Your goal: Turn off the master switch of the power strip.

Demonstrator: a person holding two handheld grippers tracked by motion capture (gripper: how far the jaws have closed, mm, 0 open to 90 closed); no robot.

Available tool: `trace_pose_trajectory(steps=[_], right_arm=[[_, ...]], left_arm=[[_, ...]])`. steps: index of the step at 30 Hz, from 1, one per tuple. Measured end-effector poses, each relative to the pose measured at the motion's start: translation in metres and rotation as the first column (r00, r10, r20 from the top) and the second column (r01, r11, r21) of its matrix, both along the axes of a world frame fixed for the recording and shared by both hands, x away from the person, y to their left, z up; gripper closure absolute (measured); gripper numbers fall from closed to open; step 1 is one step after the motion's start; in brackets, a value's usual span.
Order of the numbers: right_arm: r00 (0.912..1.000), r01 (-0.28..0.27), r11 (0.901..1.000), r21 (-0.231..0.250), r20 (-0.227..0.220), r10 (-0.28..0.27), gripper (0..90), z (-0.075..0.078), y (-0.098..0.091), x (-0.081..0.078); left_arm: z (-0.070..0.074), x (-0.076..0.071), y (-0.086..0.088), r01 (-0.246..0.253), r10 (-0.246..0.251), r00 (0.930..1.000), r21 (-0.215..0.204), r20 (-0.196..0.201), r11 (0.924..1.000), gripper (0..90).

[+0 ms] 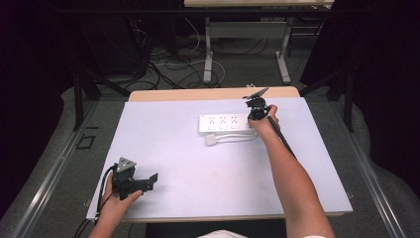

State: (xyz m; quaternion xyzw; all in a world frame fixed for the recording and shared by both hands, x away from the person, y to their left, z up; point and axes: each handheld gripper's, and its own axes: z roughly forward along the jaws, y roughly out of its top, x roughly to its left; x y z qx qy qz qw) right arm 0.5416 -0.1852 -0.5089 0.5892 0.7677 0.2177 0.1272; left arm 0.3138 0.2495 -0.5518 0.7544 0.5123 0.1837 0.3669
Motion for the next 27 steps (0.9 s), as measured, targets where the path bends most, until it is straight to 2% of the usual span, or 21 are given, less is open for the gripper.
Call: trace_pose_trajectory(steps=[6,9,16,18,21,25,26,27], right_arm=[[1.0000,0.004,1.0000,-0.001,0.002,-0.004,90.0,-0.0017,-0.0007,-0.0007],[1.0000,0.006,1.0000,-0.005,0.006,-0.006,90.0,-0.0025,-0.0007,-0.0010],[0.9999,0.013,0.9999,-0.011,0.011,-0.013,90.0,-0.0030,0.0004,-0.0014],[0.9998,-0.001,0.9998,-0.020,0.018,0.002,90.0,-0.0033,0.0004,-0.0017],[0.9995,0.003,1.0000,-0.001,0.031,-0.003,90.0,-0.0046,0.0001,-0.0027],[0.9997,-0.002,0.9998,-0.019,0.022,0.003,90.0,-0.0046,-0.0009,-0.0042],[0.9987,-0.003,1.0000,-0.001,0.051,0.003,90.0,-0.0072,-0.0015,-0.0054],[0.9985,0.000,1.0000,0.003,0.056,0.000,90.0,-0.0076,-0.0018,-0.0060]], left_arm=[[0.0001,0.0001,0.0003,0.006,-0.006,0.9999,0.001,-0.013,1.0000,2.5],[-0.0005,0.0001,-0.0003,-0.001,0.001,1.0000,-0.003,-0.001,1.0000,2.6],[-0.0003,-0.0002,0.0000,-0.004,0.004,1.0000,-0.005,-0.006,1.0000,2.7],[0.0000,-0.0002,0.0001,-0.001,0.001,1.0000,-0.003,-0.004,1.0000,2.7],[-0.0002,-0.0002,-0.0005,0.000,0.000,1.0000,-0.001,-0.008,1.0000,2.7],[-0.0007,-0.0005,-0.0011,0.006,-0.006,1.0000,0.003,-0.002,1.0000,2.8],[-0.0004,-0.0006,-0.0010,0.009,-0.009,0.9999,0.006,-0.005,0.9999,2.8],[-0.0003,-0.0007,-0.0011,0.009,-0.009,1.0000,0.006,-0.004,0.9999,2.8]])
